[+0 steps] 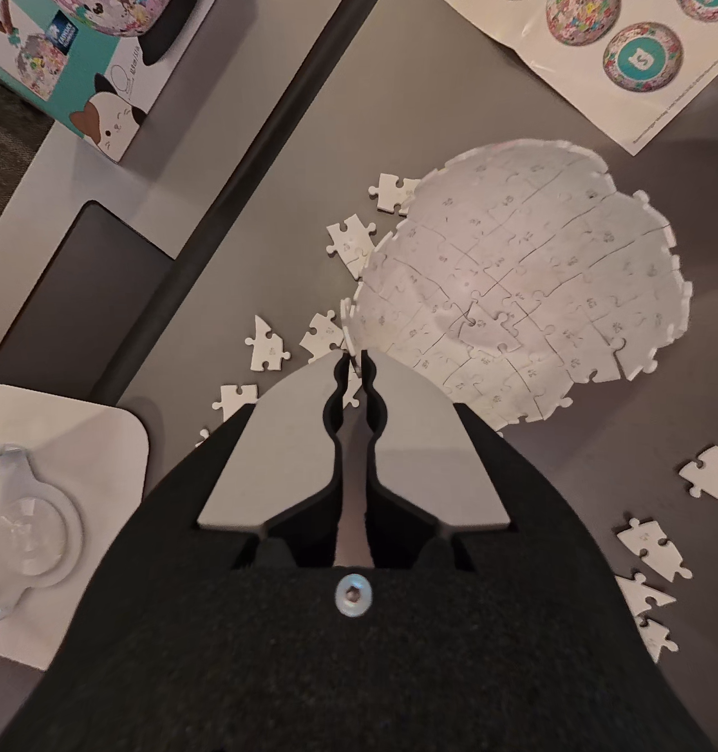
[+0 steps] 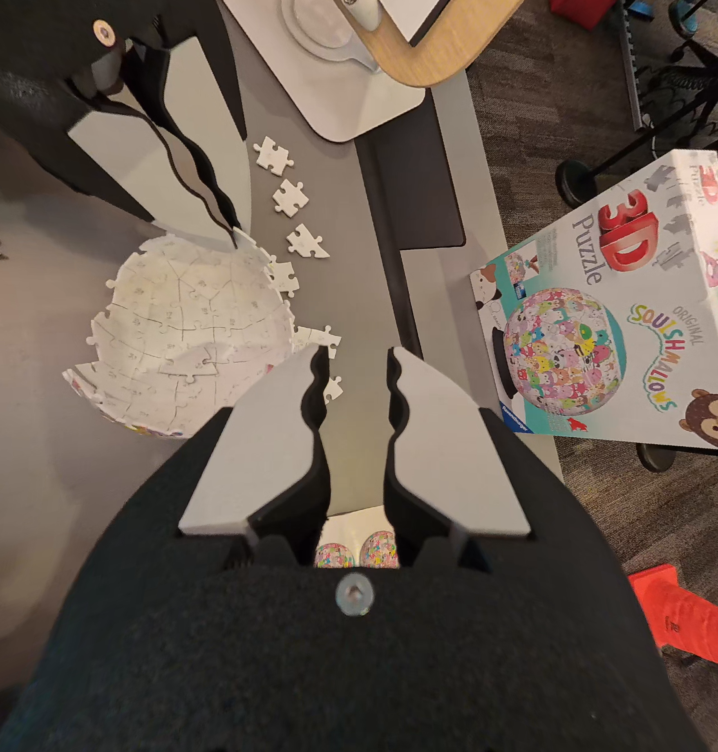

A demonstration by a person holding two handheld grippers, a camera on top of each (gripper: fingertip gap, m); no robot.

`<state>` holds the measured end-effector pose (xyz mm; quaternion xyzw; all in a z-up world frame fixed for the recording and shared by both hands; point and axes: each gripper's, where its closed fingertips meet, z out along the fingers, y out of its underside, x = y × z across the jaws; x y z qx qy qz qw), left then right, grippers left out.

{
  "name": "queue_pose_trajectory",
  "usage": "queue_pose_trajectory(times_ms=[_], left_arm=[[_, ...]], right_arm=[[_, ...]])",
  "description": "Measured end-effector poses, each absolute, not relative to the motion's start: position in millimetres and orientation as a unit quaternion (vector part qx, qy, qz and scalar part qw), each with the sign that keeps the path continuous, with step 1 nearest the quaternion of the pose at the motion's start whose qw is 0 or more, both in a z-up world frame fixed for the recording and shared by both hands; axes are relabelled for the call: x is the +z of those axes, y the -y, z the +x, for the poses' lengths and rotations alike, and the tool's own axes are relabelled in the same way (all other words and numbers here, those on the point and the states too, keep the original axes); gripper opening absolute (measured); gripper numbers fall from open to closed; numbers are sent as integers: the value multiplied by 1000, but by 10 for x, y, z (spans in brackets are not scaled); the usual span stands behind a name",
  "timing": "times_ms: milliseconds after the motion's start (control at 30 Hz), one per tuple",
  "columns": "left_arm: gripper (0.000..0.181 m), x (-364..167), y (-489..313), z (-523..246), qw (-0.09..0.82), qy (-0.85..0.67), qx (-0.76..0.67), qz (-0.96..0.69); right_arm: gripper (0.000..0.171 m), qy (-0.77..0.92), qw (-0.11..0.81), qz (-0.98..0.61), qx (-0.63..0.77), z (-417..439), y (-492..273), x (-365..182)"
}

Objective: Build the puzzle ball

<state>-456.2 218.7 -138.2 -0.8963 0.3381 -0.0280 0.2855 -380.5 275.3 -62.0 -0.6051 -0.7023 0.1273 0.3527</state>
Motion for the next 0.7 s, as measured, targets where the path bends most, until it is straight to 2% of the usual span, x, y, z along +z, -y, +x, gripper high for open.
queue_pose_trajectory(times_ms=[700], left_arm=[[6,-1390,-2155,-4528,287,-361,1,-887]], right_arm=[[27,707,338,-610,117,-3772,-2761,-688]])
